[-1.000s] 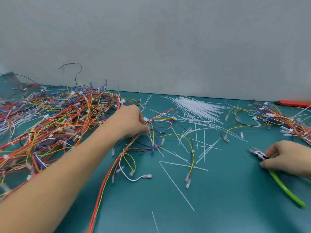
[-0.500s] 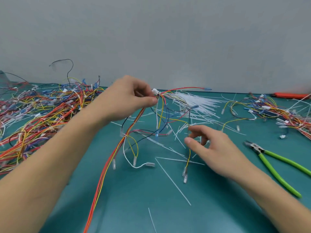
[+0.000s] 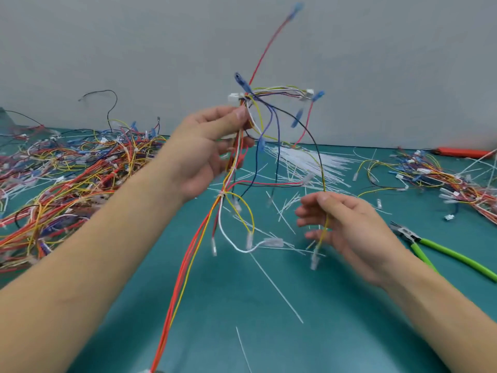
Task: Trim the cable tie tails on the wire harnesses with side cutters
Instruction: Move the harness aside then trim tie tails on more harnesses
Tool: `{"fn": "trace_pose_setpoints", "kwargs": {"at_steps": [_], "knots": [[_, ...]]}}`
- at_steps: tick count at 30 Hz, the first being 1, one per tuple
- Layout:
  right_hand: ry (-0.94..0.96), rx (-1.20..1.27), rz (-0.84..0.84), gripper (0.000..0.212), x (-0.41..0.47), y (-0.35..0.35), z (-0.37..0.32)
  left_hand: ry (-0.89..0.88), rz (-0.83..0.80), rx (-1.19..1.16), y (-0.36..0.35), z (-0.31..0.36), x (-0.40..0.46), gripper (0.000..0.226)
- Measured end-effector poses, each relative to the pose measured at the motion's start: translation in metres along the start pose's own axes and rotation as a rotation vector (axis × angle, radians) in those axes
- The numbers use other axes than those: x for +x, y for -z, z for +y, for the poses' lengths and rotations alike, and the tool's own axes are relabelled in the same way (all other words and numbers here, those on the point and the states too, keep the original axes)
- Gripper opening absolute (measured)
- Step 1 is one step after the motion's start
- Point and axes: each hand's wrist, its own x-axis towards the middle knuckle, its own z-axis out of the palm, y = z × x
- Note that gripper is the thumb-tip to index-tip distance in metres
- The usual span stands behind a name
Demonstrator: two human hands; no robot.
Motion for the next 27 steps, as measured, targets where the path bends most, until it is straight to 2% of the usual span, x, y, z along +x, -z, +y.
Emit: {"fn": "trace_pose_setpoints", "kwargs": {"at_steps": [2,4,8,16,22,27], "knots": [[-0.092,0.201,-0.076,0.027,-0.004,0.000,-0.008,0.191,-0.002,-0.202,-0.004,-0.007,0.001,0.009],[-0.160,0.260,-0.118,0.028,-0.007,-0.002,-0.008,0.373,0.009,-0.369,-0.009,-0.013,0.001,0.012],[-0.254,0.346,-0.149,0.030,-0.009,-0.005,-0.004,0.498,0.078,-0.493,-0.020,-0.024,-0.002,0.019],[-0.250,0.374,-0.244,0.032,-0.018,-0.015,-0.006,0.518,0.153,-0.551,-0.029,-0.027,-0.006,0.014],[-0.286,0.314,-0.321,0.036,-0.034,-0.041,0.000,0.413,0.299,-0.509,-0.048,-0.046,-0.006,0.034],[-0.317,0.342,-0.322,0.035,-0.039,-0.048,-0.003,0.310,0.420,-0.420,-0.059,-0.065,-0.007,0.022]]}}
